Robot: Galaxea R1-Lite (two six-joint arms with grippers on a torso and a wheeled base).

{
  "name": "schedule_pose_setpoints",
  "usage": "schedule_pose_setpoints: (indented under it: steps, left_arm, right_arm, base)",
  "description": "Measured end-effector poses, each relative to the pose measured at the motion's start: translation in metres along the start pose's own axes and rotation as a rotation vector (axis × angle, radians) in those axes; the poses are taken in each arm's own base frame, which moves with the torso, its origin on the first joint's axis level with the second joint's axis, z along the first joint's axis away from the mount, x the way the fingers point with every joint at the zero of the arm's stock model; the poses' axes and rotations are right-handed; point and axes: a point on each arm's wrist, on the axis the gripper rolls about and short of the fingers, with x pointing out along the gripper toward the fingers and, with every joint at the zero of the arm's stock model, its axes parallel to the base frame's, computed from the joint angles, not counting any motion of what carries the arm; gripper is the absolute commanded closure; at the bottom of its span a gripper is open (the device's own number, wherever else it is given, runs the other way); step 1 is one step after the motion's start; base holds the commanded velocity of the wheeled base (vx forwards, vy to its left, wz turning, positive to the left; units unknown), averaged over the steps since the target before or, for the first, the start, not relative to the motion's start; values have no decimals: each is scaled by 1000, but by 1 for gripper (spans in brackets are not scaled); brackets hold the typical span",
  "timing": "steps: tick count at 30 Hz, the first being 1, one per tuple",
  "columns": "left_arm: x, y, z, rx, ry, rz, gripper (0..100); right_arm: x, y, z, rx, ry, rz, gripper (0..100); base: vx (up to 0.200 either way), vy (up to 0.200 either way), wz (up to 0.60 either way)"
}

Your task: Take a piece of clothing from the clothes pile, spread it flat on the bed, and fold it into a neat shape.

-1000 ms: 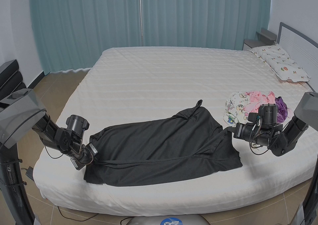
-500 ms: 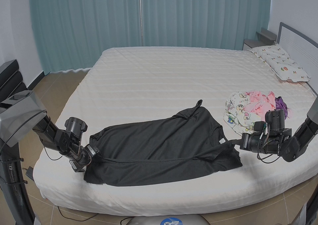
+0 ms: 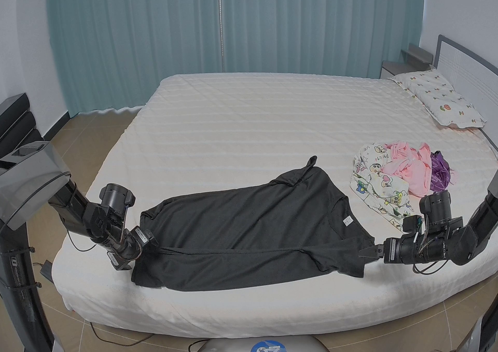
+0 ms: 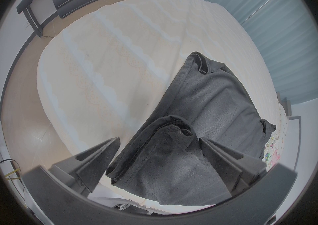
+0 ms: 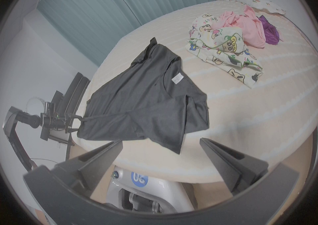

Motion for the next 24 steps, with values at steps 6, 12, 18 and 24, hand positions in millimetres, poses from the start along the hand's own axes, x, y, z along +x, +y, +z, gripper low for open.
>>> schedule_pose_setpoints:
  steps: [6, 12, 18, 24]
  left_arm:
    - [-2, -1, 1, -3, 9, -18, 0]
    - [-5, 1, 3, -14, 29, -41, 0]
    - [-6, 6, 8, -33, 34, -48, 0]
    - [-7, 9, 10, -45, 51, -63, 0]
  right_arm:
    - [6, -2, 20, 99, -54, 20, 0]
    - [27, -5, 31, 151, -62, 45, 0]
    - [58, -15, 30, 160, -45, 69, 0]
    - [80, -23, 29, 170, -30, 74, 0]
  base:
    - [0, 0, 0]
    - [0, 0, 0]
    - [0, 0, 0]
    - [0, 0, 0]
